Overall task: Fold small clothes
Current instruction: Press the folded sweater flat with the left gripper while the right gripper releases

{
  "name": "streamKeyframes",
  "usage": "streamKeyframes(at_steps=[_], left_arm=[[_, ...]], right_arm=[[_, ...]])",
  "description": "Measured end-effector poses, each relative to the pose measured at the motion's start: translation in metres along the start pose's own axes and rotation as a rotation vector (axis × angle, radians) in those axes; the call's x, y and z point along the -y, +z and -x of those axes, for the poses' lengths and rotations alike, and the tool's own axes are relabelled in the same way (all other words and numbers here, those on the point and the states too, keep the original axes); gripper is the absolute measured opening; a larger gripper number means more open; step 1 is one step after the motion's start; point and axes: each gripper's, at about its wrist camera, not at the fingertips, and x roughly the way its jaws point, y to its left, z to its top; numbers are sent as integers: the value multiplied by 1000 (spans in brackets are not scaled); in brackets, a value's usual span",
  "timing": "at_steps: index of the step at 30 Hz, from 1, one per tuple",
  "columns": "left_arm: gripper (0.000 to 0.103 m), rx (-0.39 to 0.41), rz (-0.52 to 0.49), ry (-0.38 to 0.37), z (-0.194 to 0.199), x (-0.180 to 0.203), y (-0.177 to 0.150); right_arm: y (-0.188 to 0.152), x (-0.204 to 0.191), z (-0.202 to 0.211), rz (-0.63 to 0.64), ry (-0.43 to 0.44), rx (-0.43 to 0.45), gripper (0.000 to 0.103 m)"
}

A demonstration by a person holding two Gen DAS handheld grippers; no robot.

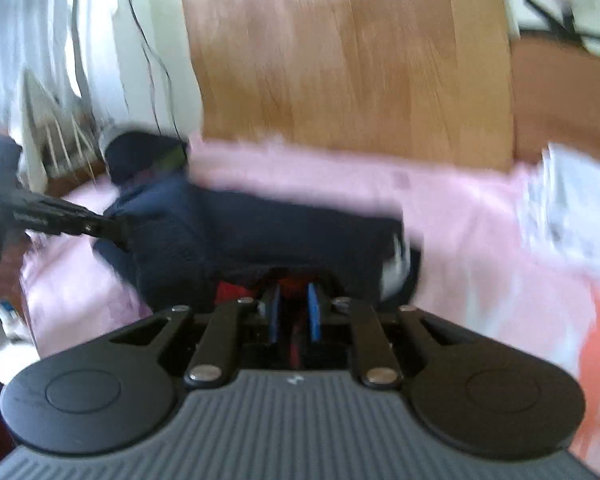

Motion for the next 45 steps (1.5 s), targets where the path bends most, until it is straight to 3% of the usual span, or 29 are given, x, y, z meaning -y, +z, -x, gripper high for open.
streamKeyframes(at_steps=[1,3,6,7,8,11,14,16,17,18,19,21,23,24,26,28,30,33,35,38,41,43,45], left_arm=[[17,-20,29,-7,-2,-3,-7],[19,-5,45,-31,9,-6,-12],[28,70,60,-75,41,-15,-7],[38,112,71,-66,54,-21,-3],[53,157,88,-32,66,-29,4],[58,223,167,95,77,-55,25],[69,187,270,175,61,-88,40],[65,140,346,170,38,-104,46],[48,115,378,158,29,-110,45],[33,87,404,139,20,-112,44],[22,61,419,135,13,-109,44],[19,79,407,146,20,-100,43],[18,118,410,93,39,-91,37],[18,130,410,73,49,-89,35],[18,125,413,78,56,-88,30],[20,74,418,122,42,-92,25],[36,13,444,176,25,-102,16],[40,37,491,152,33,-110,13],[37,118,487,164,53,-107,19],[36,227,421,151,76,-89,38],[37,240,325,74,69,-60,54],[38,198,269,50,49,-43,58],[39,153,207,57,27,-32,56]], right_arm=[[-3,-1,5,-11,-9,12,21],[-1,1,16,-54,-26,16,47],[-4,8,41,-139,-2,90,47],[-4,12,47,-171,2,109,47],[-3,15,51,-203,4,131,50],[-3,21,46,-322,6,166,55],[-7,25,27,-443,37,166,59],[-10,28,10,-525,84,152,59],[-11,28,2,-554,105,143,50],[-10,26,-5,-560,88,128,15],[-7,25,-6,-549,60,116,14],[0,27,9,-530,38,160,13],[7,30,32,-489,-13,217,11],[10,32,41,-475,-42,234,3],[8,38,49,-467,-100,225,3],[-4,48,38,-529,-122,157,3],[-12,52,27,-575,-133,110,7],[-3,41,39,-560,-65,203,8],[14,23,43,-489,-48,236,11],[46,-6,25,-396,25,246,13],[59,-34,-6,-348,132,209,23],[54,-45,-23,-309,106,138,24],[35,-40,-35,-279,-6,37,21]])
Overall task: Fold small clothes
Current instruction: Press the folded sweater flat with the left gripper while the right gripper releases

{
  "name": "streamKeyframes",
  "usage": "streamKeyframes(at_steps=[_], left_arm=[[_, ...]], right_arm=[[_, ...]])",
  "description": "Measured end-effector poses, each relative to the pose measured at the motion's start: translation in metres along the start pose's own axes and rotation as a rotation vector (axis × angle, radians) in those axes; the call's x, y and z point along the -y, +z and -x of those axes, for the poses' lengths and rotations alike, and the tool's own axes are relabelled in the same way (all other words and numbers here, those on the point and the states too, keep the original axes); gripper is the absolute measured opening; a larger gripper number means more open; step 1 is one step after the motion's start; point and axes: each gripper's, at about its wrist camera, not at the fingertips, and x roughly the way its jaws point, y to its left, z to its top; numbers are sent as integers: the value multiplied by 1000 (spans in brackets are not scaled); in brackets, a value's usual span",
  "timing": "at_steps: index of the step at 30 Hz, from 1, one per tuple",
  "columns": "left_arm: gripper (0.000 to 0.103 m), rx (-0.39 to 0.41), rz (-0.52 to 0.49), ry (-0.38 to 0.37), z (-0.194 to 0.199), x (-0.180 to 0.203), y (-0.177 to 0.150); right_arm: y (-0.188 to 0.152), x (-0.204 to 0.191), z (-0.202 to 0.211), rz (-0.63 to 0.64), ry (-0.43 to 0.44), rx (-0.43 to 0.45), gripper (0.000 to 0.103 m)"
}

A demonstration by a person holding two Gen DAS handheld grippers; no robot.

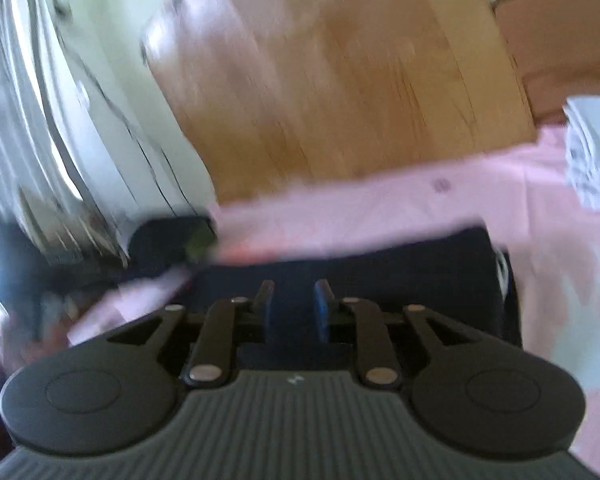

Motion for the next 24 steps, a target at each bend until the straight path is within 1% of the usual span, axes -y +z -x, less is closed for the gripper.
streamKeyframes(at_steps=[1,2,3,4,5,6,7,8,10,12,15,16,17,18,19,20,21,22,23,24], left_arm=[[39,-38,-25,28,-13,2,-6],[39,-77,-36,61,-22,2,-11],[39,-115,-42,85,-31,0,-17],[38,-141,-39,88,-37,-4,-24],[39,-131,-39,79,-36,-6,-27],[41,-123,-43,72,-34,-5,-28],[43,-126,-41,55,-30,-4,-26],[43,-115,-37,34,-26,-3,-23],[44,-84,-41,-2,-22,5,-18],[44,-73,-60,-34,-22,15,-16],[44,-98,-97,-85,-32,36,-24],[44,-115,-113,-101,-39,41,-29],[44,-132,-132,-108,-44,46,-35],[44,-153,-154,-100,-49,51,-41],[44,-183,-176,-68,-58,52,-50],[45,-174,-200,-57,-59,52,-57],[45,-152,-237,-54,-54,55,-63],[45,-150,-272,-40,-50,57,-68],[45,-153,-287,-32,-46,58,-70],[45,-160,-292,-31,-43,59,-71]], right_arm=[[-14,14,2,-9,-75,-30,18],[-26,31,15,-75,-37,-7,9],[-34,45,24,-163,-30,-20,1],[-40,54,35,-220,-16,-6,1],[-42,57,44,-243,-22,-4,1],[-39,55,48,-232,-41,-9,9],[-35,50,55,-203,-64,0,11],[-28,45,61,-174,-62,30,12],[-9,39,73,-144,-25,119,18],[12,29,71,-117,-7,186,30],[29,23,51,-108,0,219,31],[31,23,41,-108,6,213,31],[29,25,31,-107,-11,189,31],[25,31,18,-101,-73,145,30],[18,43,5,-97,-162,102,26],[10,62,0,-154,-174,105,10],[4,83,7,-275,-123,146,1],[3,91,13,-345,-103,146,0],[3,90,20,-345,-104,150,1],[2,85,27,-319,-113,154,4]])
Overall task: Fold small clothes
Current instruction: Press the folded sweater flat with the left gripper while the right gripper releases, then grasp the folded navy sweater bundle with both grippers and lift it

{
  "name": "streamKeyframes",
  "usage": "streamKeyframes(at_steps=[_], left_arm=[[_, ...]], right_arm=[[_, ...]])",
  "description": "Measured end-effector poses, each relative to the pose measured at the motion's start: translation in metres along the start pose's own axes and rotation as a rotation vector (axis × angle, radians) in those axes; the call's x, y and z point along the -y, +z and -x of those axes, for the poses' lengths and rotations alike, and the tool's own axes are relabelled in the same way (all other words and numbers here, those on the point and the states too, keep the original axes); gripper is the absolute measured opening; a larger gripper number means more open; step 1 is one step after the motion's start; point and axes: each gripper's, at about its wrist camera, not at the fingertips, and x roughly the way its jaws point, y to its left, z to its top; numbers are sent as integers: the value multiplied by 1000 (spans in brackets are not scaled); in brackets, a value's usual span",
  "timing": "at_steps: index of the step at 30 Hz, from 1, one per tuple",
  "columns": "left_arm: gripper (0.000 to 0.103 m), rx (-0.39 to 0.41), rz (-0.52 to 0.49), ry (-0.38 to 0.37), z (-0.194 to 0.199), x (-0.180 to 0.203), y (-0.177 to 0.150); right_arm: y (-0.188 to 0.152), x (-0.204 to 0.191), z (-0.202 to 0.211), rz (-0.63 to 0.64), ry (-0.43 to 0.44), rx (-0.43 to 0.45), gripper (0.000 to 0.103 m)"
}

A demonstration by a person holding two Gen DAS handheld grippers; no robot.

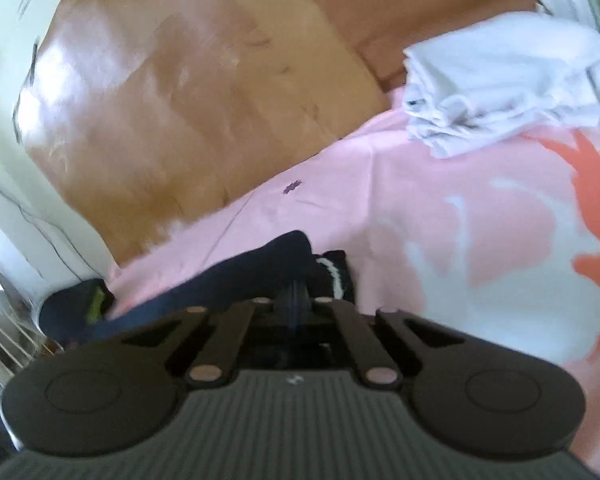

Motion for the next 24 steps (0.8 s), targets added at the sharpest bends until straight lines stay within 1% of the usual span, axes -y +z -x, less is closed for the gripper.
streamKeyframes(at_steps=[1,2,3,4,5,7,9,10,12,16,18,19,20,21,22,24], left_arm=[[45,-11,1,-5,3,0,1],[45,-22,7,-14,6,-2,2],[45,-27,18,-25,8,-5,6],[46,-18,42,-42,11,-10,12],[46,4,67,-55,15,-15,17],[46,54,127,-101,24,-25,28],[46,76,201,-163,24,-36,43],[47,76,239,-200,21,-41,50],[50,66,280,-250,11,-42,59],[54,17,328,-311,-17,-40,67],[55,-28,369,-329,-33,-40,62],[56,-65,396,-325,-41,-43,57],[54,-92,414,-311,-50,-45,52],[53,-91,423,-310,-56,-48,46],[53,-64,429,-326,-56,-50,41],[52,-61,450,-329,-55,-52,39]], right_arm=[[-1,-3,7,9,10,1,7],[-2,-5,16,10,25,2,15],[-1,-5,21,7,29,7,33],[-2,-2,30,-4,10,16,47],[-4,0,32,-16,-12,25,65],[-2,10,40,-63,1,26,65],[-3,28,44,-170,20,-9,65],[-4,35,43,-223,32,-29,65],[-7,43,45,-309,72,-48,65],[-11,48,44,-402,155,-79,65],[-10,48,42,-433,165,-84,65],[-10,49,42,-443,166,-83,65],[-10,49,40,-451,169,-81,65],[-11,50,40,-456,171,-80,65],[-12,51,39,-457,167,-82,65],[-13,51,37,-463,159,-86,65]])
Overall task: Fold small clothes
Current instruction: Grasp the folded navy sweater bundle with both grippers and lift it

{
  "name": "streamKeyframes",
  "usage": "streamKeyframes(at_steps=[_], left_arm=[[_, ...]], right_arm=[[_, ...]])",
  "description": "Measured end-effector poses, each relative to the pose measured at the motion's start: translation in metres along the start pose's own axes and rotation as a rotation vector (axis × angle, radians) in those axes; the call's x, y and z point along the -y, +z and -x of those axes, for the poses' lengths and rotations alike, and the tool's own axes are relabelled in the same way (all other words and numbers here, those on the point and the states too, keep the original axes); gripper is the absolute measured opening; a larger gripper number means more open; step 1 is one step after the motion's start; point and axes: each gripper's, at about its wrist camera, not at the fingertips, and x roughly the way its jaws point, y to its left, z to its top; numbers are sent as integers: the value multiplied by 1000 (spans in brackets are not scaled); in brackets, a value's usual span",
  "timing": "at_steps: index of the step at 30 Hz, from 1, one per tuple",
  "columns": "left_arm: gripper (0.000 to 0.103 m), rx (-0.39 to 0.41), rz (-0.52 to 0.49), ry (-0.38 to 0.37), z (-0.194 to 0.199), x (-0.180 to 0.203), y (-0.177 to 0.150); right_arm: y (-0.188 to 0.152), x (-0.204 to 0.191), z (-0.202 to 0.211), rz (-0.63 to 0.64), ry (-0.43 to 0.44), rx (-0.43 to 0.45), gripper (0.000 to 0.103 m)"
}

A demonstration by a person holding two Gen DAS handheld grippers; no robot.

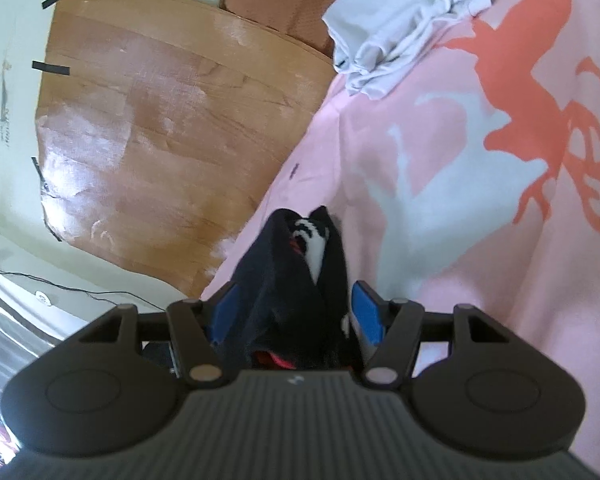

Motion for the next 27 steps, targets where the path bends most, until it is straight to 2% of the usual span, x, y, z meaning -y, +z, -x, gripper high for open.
streamKeyframes(at_steps=[9,14,17,19,23,25,27], left_arm=[[52,16,-46,37,-2,11,-4],[52,2,-24,23,2,7,-1],[52,-9,43,14,11,2,7],[52,44,26,15,26,4,12],[55,99,0,-100,43,6,19],[56,91,-10,-67,38,4,20],[53,39,20,-31,23,-7,19]], right_arm=[[2,1,-4,5,4,-6,65],[4,-6,-6,29,-3,-10,65],[6,-12,-7,50,-15,-8,65],[7,-16,-8,72,-27,-11,66],[8,-15,-19,92,-61,-38,67],[7,-14,-28,107,-67,-65,66],[5,-16,-36,128,-45,-101,65]])
